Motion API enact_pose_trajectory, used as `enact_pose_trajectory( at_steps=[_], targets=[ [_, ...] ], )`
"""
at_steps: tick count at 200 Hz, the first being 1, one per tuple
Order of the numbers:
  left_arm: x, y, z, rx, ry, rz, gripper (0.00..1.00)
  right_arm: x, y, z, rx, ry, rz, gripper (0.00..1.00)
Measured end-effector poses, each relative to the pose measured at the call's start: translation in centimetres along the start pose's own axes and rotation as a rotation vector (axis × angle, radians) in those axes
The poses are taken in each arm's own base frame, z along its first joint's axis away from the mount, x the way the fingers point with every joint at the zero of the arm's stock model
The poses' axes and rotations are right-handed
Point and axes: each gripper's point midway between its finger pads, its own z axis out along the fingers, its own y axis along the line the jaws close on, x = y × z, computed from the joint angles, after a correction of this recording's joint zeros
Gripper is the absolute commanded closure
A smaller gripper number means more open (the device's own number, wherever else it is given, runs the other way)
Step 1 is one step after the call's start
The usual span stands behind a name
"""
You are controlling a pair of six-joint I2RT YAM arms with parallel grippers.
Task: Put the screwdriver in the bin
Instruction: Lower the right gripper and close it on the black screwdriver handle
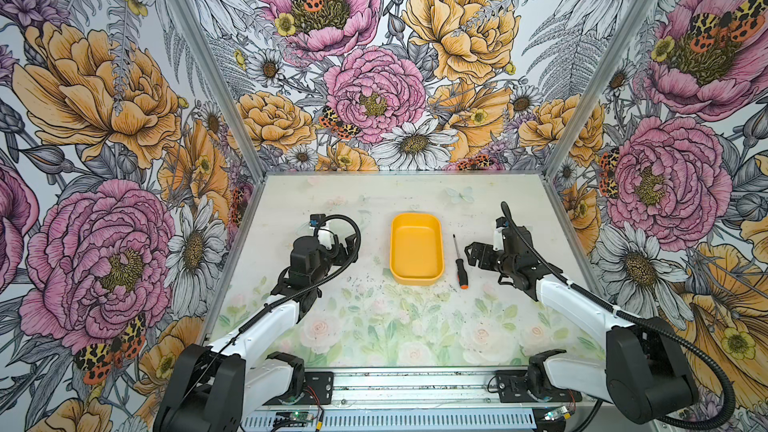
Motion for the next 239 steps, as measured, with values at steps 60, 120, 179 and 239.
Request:
enact_pose_trajectory(
  at_steps=[60, 120, 179, 239],
  targets=[
    [3.4, 0.7, 1.4, -0.023, 0.104, -0.033, 0.01, 4.5, 1.8, 2.0, 0.005, 0.128, -0.068, 0.17],
    [4.1, 0.7, 1.7, -0.025, 0.126, -0.032, 0.01, 7.6, 1.4, 3.5, 0.064, 0.215, -0.111, 0.36],
    [3.8, 0.6, 1.6, -0.024, 0.122, -0.031, 0.01, 7.3, 1.3, 4.1, 0.096, 0.207, -0.132, 0.44],
    [3.6, 0.6, 1.4, -0.024, 0.122, -0.031, 0.01, 7.0, 0.9, 4.5, 0.129, 0.202, -0.144, 0.76]
  ],
)
